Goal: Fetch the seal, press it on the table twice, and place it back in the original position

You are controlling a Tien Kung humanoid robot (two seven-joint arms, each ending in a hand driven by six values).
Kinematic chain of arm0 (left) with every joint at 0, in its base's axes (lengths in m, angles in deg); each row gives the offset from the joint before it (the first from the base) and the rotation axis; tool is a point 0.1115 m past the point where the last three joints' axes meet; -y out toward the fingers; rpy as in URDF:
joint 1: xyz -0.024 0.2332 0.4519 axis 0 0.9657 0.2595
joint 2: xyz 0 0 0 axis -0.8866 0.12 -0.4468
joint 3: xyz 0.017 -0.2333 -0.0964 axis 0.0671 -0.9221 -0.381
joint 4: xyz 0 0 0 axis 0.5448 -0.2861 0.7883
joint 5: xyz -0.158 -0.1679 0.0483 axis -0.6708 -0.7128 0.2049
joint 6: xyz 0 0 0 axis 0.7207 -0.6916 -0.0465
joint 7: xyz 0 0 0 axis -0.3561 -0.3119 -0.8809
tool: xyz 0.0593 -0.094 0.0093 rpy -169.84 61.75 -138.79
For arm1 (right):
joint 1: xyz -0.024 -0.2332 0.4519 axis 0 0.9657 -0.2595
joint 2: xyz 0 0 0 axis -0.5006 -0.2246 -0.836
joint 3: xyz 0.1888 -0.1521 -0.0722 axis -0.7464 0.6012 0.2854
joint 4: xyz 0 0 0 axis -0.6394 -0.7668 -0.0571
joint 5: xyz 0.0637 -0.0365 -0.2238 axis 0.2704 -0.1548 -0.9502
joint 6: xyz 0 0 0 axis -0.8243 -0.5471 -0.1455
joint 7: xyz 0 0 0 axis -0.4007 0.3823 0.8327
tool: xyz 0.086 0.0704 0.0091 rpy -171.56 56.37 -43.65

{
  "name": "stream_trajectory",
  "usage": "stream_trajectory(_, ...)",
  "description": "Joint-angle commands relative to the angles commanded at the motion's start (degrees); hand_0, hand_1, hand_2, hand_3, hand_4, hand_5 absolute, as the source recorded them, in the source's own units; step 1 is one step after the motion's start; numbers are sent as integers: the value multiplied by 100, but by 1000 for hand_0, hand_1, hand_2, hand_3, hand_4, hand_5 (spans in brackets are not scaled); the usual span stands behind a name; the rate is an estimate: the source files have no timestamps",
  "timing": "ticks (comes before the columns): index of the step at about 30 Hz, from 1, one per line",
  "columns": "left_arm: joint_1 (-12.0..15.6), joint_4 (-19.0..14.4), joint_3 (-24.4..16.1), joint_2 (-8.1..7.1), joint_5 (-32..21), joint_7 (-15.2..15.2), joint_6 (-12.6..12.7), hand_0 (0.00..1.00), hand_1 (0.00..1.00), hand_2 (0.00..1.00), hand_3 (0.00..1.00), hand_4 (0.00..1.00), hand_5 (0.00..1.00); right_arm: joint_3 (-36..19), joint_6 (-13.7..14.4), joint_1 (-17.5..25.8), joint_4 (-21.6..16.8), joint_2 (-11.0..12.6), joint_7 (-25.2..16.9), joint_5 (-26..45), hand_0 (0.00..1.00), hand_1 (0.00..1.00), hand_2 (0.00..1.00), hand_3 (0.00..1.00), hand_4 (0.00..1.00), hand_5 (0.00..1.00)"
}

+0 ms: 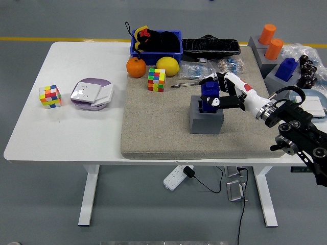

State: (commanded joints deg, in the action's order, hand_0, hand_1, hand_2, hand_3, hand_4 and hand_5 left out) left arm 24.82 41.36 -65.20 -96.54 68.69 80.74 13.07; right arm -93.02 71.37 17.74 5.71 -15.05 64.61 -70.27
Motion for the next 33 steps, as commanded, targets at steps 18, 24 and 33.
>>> stream_trajectory(18, -11, -21, 15, -28, 23, -2, 6, 824, 816, 786, 823, 755, 425, 144, 1, 9, 48, -27, 0, 7, 692, 535, 536, 557, 622, 2)
stream_trajectory(24, 4, -13, 42, -22, 7, 5, 1, 824, 816, 786, 823, 754, 422, 179, 14, -4, 89, -48, -23, 18, 694, 535, 535, 557, 623, 2)
stream_trajectory(33, 15, -14, 26, 2, 14, -3, 0, 824, 816, 786, 823, 754, 422, 198, 17, -2, 150, -59, -29, 51, 694, 540, 542, 559, 626, 2)
